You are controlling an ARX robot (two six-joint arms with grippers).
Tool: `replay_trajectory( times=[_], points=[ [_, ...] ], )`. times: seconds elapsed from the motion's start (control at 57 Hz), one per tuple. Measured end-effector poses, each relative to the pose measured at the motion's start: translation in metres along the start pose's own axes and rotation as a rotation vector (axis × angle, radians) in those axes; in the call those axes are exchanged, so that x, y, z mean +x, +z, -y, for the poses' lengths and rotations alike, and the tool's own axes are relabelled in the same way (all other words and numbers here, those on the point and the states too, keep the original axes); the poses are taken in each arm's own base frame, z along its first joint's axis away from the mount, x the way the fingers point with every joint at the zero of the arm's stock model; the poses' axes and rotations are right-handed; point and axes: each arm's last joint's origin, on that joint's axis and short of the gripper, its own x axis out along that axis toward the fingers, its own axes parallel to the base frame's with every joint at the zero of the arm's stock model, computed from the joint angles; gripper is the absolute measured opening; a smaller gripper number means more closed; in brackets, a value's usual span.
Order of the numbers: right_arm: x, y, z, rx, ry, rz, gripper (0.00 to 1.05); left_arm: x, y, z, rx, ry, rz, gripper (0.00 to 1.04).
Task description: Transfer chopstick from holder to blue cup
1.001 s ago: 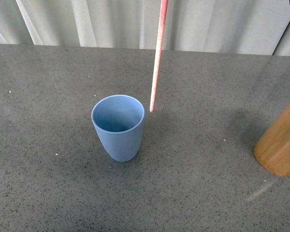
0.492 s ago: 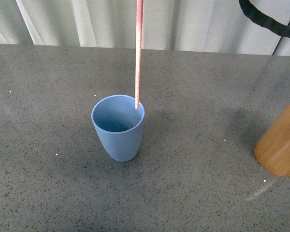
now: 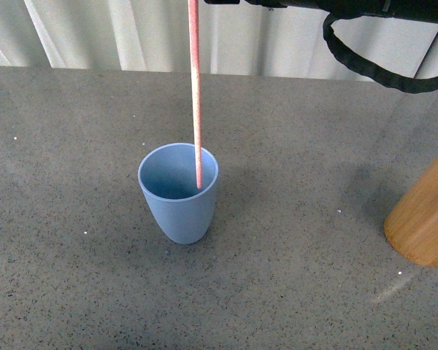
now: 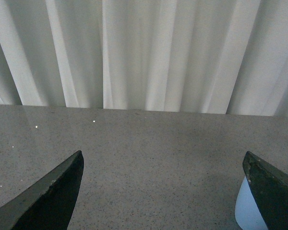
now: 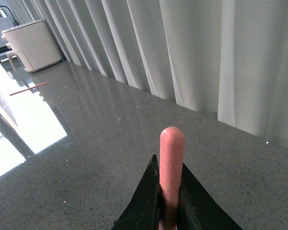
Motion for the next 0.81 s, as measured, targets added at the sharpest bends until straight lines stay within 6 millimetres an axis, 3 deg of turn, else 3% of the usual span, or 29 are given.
replay_trajectory(
  times=[0.667,0.808],
  points=[
    [0.005,-0.024,0.009,0.004,-0.005,-0.043,0.03,0.000,0.000,0.000,0.000,0.000,0.000,0.98],
    [0.006,-0.025,0.008,-0.002,-0.012,-0.045,0.27,0.000,0.000,0.000,0.000,0.000,0.000,0.98]
  ],
)
